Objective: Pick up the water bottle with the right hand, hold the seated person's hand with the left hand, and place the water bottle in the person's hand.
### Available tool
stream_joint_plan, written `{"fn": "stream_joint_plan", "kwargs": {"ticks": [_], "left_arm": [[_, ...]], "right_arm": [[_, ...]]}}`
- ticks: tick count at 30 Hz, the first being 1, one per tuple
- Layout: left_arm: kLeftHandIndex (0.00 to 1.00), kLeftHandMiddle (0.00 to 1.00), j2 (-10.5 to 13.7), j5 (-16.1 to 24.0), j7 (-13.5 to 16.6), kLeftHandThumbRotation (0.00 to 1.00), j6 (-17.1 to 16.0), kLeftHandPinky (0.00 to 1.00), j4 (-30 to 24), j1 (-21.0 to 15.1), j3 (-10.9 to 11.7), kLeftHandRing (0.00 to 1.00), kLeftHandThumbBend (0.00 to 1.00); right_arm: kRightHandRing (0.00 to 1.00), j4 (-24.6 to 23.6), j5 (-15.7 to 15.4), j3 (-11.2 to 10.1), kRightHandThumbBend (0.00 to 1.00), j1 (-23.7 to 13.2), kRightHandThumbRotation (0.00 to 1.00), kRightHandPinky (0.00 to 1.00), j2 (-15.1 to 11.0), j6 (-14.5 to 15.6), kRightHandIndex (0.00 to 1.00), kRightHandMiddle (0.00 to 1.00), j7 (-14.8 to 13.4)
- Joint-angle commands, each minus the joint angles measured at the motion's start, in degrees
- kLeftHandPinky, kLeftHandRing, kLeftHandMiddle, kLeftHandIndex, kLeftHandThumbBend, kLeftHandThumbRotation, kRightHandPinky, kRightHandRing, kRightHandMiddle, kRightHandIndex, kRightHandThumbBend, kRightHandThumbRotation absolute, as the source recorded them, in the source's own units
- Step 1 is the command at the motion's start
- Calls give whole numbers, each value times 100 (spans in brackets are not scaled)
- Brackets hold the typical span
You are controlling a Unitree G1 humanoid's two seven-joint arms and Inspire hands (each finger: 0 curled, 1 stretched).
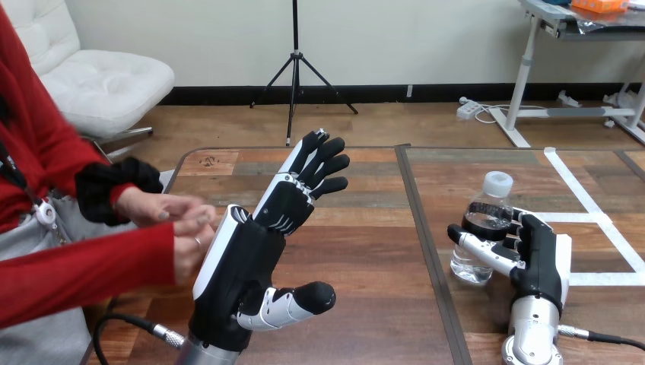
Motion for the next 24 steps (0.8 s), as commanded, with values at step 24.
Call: {"fn": "stream_joint_plan", "kwargs": {"ticks": [24], "left_arm": [[95,92,43,108,164,70,-11,80,-248,-119,92,88,90]], "right_arm": [[47,-51,-32,-85,78,-302,0,42,75,-178,48,50,-279]]}}
